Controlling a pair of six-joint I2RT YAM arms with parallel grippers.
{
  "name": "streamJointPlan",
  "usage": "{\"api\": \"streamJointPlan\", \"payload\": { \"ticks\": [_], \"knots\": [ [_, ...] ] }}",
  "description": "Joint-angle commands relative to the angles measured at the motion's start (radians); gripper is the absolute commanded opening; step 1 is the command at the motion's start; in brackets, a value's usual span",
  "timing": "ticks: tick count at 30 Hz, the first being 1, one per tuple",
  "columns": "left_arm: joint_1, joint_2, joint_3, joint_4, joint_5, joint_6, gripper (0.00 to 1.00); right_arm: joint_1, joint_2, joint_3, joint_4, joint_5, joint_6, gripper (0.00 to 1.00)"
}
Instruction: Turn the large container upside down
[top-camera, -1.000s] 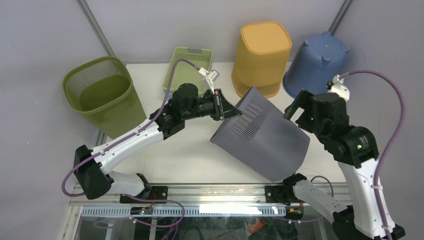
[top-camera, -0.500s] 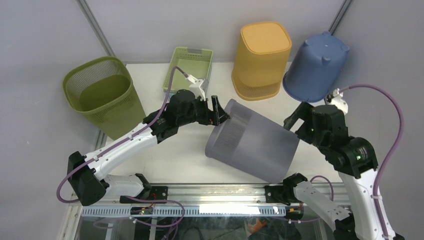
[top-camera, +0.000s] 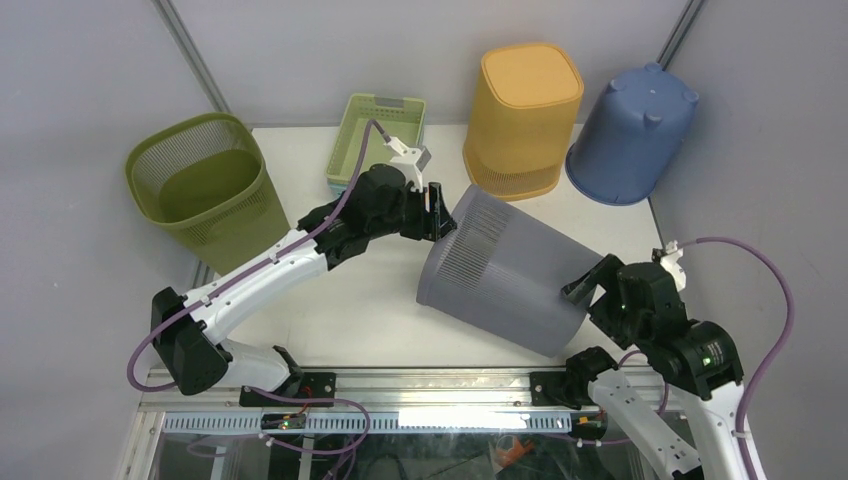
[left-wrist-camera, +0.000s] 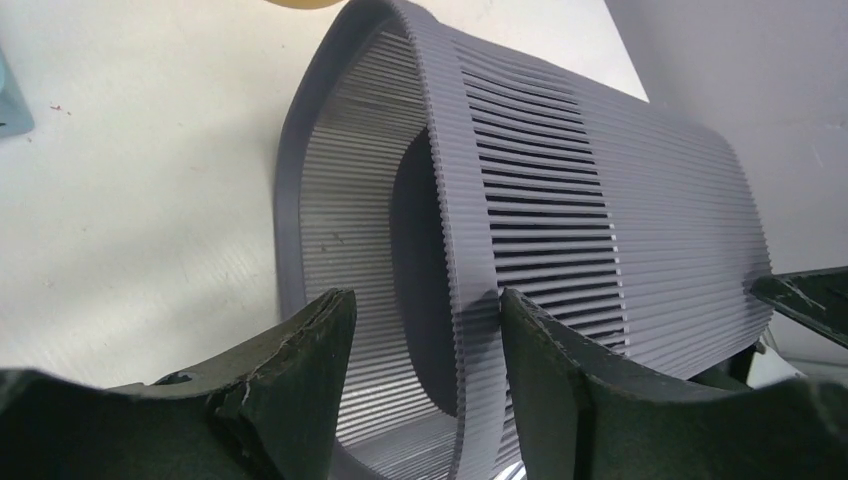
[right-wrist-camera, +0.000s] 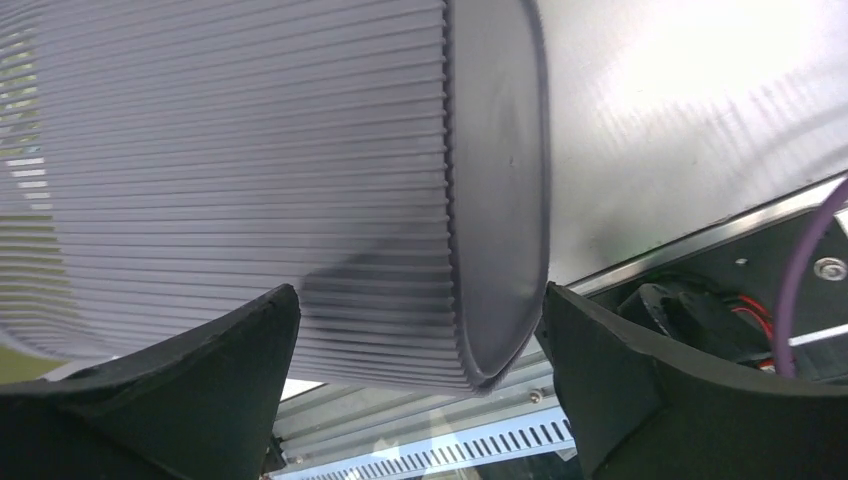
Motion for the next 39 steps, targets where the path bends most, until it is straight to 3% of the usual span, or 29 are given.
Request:
{"api": "streamJointPlan", "payload": {
  "ticks": [1, 7, 15, 21, 29, 33, 39],
  "knots": [
    [0.005, 0.009, 0.018, -0.004, -0.013, 0.034, 0.54, -0.003, -0.059, -0.023, 0.117, -0.084, 0.028, 0.95],
    [0.006, 0.027, 0.027, -0.003, -0.005, 0.037, 0.39, -0.002, -0.112, -0.055, 0.189, -0.119, 0.035, 0.86],
    [0.006, 0.042, 0.019, -0.003, 0.008, 0.050, 0.28, 0.004, -0.163, -0.110, 0.318, -0.182, 0.042, 0.70],
    [0.006, 0.062, 0.018, -0.003, 0.016, 0.056, 0.27, 0.006, -0.214, -0.097, 0.362, -0.177, 0.056, 0.67],
    [0.006, 0.126, 0.037, 0.007, 0.052, 0.063, 0.27, 0.007, -0.273, -0.098, 0.604, -0.242, 0.033, 0.66],
    [0.004, 0.144, 0.051, 0.021, 0.073, 0.067, 0.28, 0.007, -0.178, -0.026, 0.663, -0.273, -0.020, 0.65],
    [0.005, 0.177, 0.081, 0.057, 0.107, 0.056, 0.38, 0.007, 0.036, 0.137, 0.755, -0.309, -0.162, 0.65]
  ]
}}
